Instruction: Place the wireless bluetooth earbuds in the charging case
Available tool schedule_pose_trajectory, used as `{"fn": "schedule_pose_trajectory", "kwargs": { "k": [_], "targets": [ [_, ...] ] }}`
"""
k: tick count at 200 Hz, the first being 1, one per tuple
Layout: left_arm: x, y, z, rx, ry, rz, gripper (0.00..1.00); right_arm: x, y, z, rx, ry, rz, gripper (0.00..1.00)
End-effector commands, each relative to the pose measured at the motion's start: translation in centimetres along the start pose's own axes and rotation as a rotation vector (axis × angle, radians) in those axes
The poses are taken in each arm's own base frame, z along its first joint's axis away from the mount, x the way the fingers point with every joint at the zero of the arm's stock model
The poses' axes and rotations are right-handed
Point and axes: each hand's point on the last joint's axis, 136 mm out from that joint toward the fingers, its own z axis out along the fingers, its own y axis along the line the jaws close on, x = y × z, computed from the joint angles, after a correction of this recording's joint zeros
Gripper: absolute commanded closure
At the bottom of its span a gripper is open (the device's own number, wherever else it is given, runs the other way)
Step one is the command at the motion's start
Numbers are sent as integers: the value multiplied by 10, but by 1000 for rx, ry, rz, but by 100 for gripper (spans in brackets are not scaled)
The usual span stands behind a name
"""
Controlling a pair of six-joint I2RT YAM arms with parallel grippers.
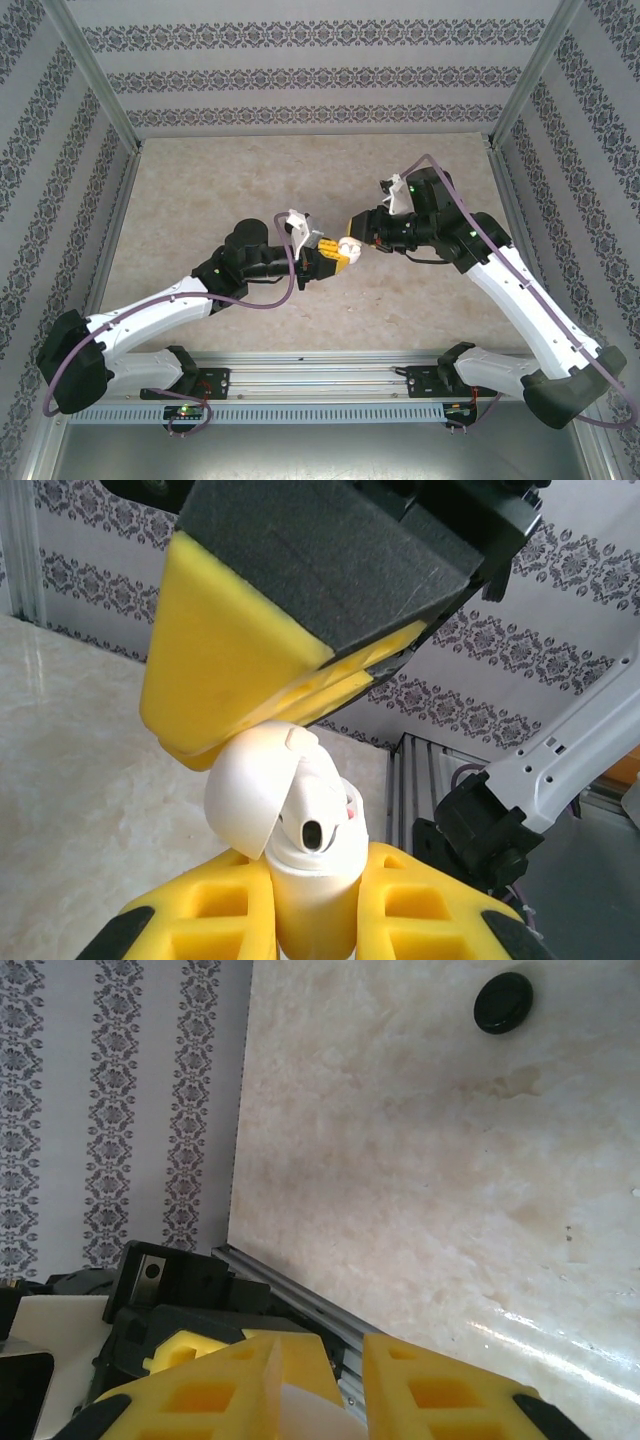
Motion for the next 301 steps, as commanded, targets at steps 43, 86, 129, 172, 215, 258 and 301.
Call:
{"fn": "schedule_pose_trajectory", "kwargs": {
  "k": [43, 86, 129, 172, 215, 258, 301],
  "targets": [
    [-23, 20, -2, -81, -76, -38, 100, 22, 5, -9, -56, 55, 13, 74],
    [-24, 23, 0, -84, -88, -41, 100, 29, -10, -2, -18, 82, 34, 74],
    [-19, 49, -6, -155, -114, -210, 100, 14, -17, -16, 38, -10, 11, 71],
    [8, 90, -17, -271, -69, -422, 100, 1, -38, -26, 129, -93, 6, 64],
    [63, 128, -43, -440, 20, -547, 98, -10, -52, -25, 191, -122, -11, 61],
    [129, 148, -66, -573, 194, -674, 97, -19, -64, -19, 226, -132, -21, 59],
    [167, 153, -65, -571, 294, -754, 96, -23, -83, -18, 275, -150, -15, 57]
  ]
}}
